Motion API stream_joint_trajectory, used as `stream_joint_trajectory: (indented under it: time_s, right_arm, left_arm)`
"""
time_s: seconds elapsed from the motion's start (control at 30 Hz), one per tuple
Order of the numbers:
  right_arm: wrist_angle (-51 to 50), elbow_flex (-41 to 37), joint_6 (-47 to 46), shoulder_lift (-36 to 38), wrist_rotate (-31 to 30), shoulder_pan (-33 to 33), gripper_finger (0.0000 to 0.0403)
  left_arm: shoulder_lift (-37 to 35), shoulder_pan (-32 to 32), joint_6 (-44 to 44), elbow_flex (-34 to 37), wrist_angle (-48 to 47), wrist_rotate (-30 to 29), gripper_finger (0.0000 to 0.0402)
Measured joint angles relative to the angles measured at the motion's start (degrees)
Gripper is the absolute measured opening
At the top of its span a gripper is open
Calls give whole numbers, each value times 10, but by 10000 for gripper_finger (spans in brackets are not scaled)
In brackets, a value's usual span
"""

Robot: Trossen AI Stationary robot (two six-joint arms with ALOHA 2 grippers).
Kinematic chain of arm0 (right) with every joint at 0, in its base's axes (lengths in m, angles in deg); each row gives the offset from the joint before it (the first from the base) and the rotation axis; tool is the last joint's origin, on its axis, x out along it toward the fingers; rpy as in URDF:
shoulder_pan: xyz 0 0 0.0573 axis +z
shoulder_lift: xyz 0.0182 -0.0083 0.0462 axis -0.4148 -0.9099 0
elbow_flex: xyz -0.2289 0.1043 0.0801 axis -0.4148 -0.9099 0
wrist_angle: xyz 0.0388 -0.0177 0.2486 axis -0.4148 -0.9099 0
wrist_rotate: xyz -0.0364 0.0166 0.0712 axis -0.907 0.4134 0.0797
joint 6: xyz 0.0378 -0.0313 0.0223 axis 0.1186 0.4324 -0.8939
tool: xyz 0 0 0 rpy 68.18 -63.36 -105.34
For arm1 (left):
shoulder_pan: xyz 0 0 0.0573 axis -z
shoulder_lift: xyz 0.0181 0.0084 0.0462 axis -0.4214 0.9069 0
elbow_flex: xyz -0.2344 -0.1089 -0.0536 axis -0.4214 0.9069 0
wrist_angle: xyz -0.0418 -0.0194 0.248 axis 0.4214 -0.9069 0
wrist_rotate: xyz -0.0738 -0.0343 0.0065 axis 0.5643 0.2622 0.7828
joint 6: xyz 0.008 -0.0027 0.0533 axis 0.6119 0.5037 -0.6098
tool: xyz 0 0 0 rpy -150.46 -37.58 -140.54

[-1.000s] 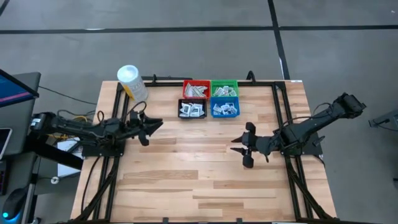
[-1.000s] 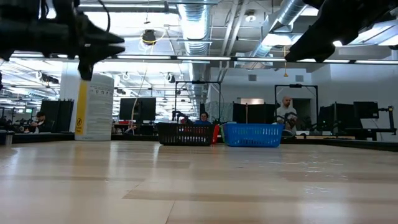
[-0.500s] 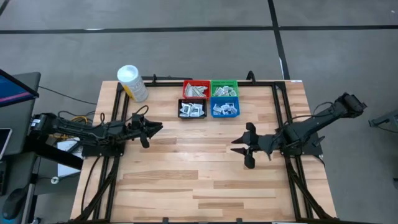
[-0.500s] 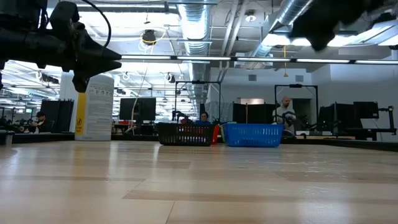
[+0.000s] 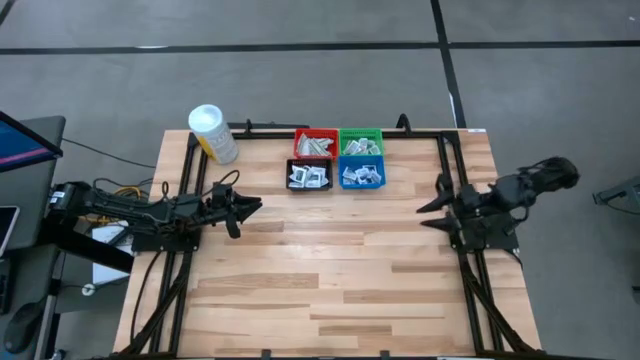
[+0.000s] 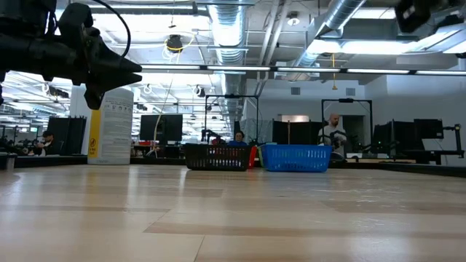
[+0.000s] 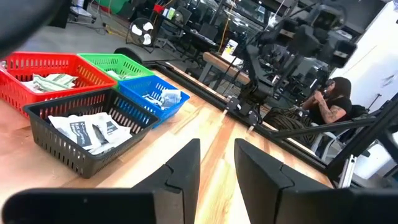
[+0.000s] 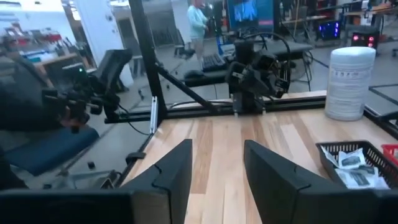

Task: Pick & Place First Aid Supplies
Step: Return to Home Position

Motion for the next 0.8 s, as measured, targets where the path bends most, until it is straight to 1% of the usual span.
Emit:
stream_joint_trajectory:
  time_s: [0.13, 0.3, 0.37, 0.53, 0.8]
  right_arm:
    - [-9, -56, 0, 99, 0, 4, 139]
    - [-9, -132, -21, 197, 0, -1, 141]
    - [-8, -158, -34, 203, -5, -3, 142]
    - [-1, -195, -50, 194, -5, -6, 144]
    - [-10, -231, -45, 203, -17, -6, 139]
  left_arm:
    - [0, 0, -6, 0, 0, 1, 99]
    - [0, 0, -24, 0, 0, 14, 99]
    - [0, 0, -25, 0, 1, 14, 99]
    - [0, 0, -26, 0, 5, 14, 99]
    - [1, -1, -26, -1, 8, 14, 99]
